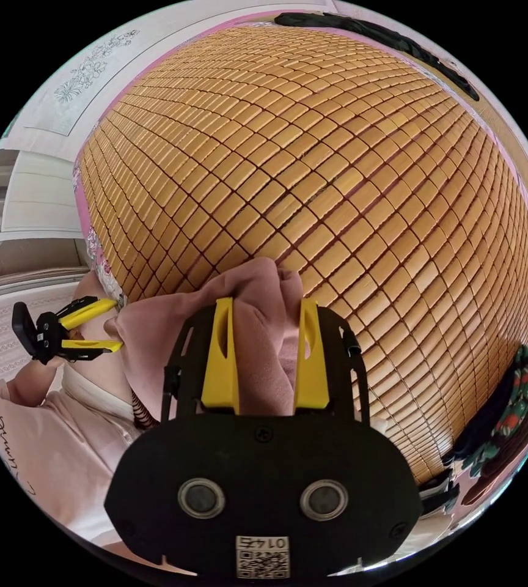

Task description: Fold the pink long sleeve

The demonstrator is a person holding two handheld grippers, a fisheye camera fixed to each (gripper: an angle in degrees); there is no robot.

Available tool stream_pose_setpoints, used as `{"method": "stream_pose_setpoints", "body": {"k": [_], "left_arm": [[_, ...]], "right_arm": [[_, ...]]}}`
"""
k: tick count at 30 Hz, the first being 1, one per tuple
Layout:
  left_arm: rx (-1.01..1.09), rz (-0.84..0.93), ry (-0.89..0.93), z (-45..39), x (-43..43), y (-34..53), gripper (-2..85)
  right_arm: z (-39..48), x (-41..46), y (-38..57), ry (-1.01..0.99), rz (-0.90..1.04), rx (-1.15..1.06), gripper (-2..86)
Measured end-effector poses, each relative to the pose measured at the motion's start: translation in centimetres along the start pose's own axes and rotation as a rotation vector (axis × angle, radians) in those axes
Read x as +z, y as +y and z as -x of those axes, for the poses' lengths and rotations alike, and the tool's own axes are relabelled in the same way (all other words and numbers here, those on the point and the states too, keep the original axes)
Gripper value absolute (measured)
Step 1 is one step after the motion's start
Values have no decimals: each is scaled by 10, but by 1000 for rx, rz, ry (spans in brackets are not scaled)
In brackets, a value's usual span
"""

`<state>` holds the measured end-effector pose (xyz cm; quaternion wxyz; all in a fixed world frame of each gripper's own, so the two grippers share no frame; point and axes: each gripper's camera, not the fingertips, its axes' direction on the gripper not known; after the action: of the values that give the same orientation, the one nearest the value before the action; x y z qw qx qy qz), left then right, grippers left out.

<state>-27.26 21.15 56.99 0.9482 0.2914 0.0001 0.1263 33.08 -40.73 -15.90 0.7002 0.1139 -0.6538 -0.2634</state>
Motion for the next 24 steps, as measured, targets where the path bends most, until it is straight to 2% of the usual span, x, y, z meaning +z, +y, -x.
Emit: {"method": "stream_pose_setpoints", "body": {"k": [4,9,11,13,21,24], "left_arm": [[30,-30,97,-13,3,5,154],[81,-102,-57,-33,17,21,135],[62,-102,-65,-30,17,25,72],[48,-80,36,-22,18,24,40],[172,-136,105,-36,-12,46,18],[286,-178,118,-56,-40,61,13]], "right_arm": [[6,-2,25,8,-15,-39,122],[14,-7,65,37,-44,-79,105],[14,-11,90,50,-85,-51,102],[12,-20,132,49,-176,15,102],[9,-58,304,-119,-500,176,100],[6,-58,373,-180,-606,240,99]]}}
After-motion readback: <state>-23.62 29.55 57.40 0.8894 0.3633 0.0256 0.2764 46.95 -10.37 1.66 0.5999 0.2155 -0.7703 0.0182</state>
